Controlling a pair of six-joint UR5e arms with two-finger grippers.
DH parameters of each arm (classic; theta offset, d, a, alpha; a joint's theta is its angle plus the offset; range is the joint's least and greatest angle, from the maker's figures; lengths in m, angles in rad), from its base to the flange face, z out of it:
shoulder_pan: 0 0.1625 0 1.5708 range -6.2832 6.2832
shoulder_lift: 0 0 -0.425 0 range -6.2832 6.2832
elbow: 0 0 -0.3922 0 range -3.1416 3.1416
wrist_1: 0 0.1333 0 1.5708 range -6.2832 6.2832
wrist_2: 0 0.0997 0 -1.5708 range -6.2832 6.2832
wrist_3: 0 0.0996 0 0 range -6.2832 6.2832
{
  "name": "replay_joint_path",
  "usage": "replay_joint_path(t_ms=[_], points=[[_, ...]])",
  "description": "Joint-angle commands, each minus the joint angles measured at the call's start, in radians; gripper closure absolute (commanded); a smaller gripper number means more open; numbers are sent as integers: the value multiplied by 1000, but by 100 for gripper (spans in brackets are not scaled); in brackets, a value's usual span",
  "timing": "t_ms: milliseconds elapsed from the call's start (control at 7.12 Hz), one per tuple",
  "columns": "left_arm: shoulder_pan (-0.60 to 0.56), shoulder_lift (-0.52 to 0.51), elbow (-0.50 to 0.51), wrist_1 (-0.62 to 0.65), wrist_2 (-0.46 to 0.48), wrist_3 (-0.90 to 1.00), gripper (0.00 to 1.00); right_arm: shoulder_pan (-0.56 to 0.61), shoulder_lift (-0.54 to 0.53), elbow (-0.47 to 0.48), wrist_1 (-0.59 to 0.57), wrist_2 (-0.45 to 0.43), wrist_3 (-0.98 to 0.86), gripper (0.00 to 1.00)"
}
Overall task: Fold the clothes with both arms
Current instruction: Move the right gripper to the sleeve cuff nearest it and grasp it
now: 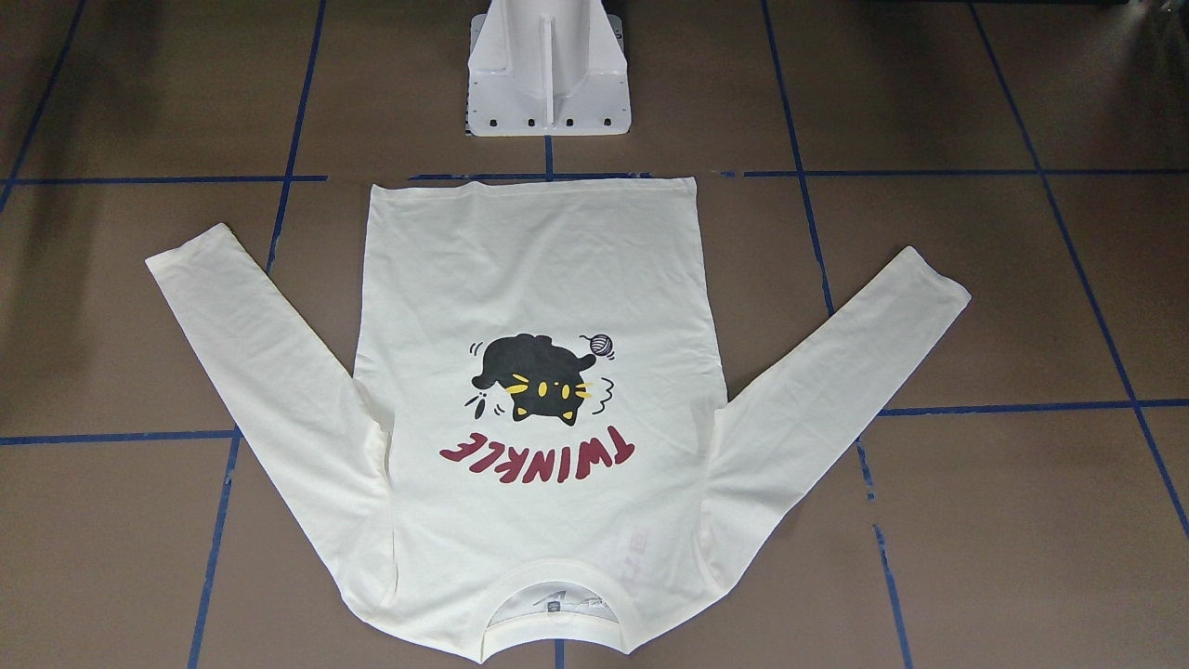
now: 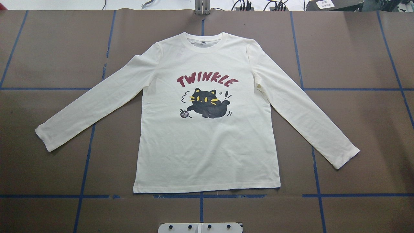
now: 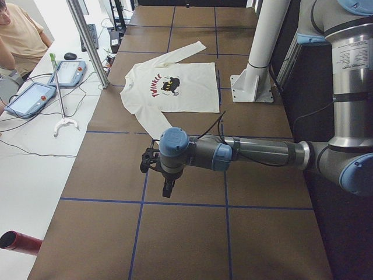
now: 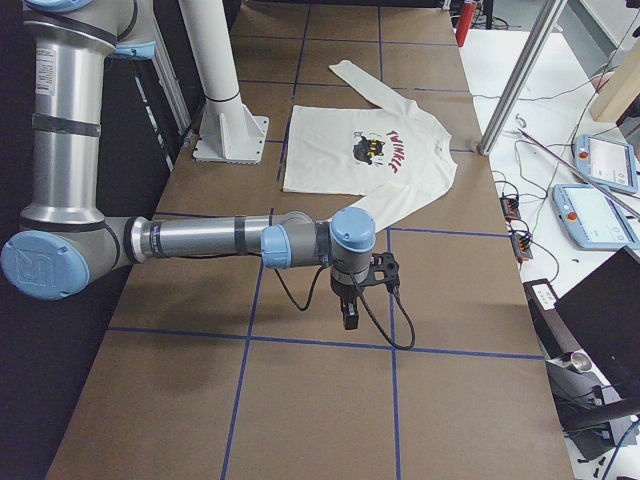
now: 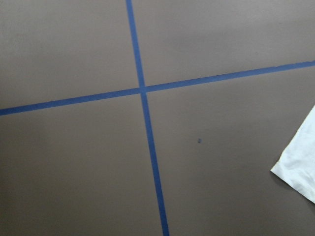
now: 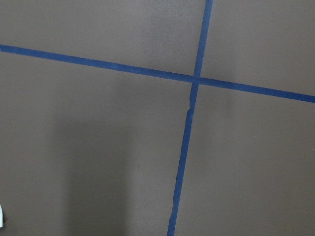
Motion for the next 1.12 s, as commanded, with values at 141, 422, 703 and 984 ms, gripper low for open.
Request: replay_joint_path(t_ms=[141, 422, 703, 984], points=[[15, 41, -33, 15, 28, 75, 0, 1, 0, 1, 6, 1, 7, 0], [17, 43, -36, 7, 95, 69, 0, -5, 0, -4, 25, 5, 9, 0], [17, 41, -39, -22, 94, 77, 0, -155, -18, -3, 202, 80, 140, 0], [12, 70, -37, -79, 77, 74, 0, -353, -83, -6, 491, 74, 505, 0]])
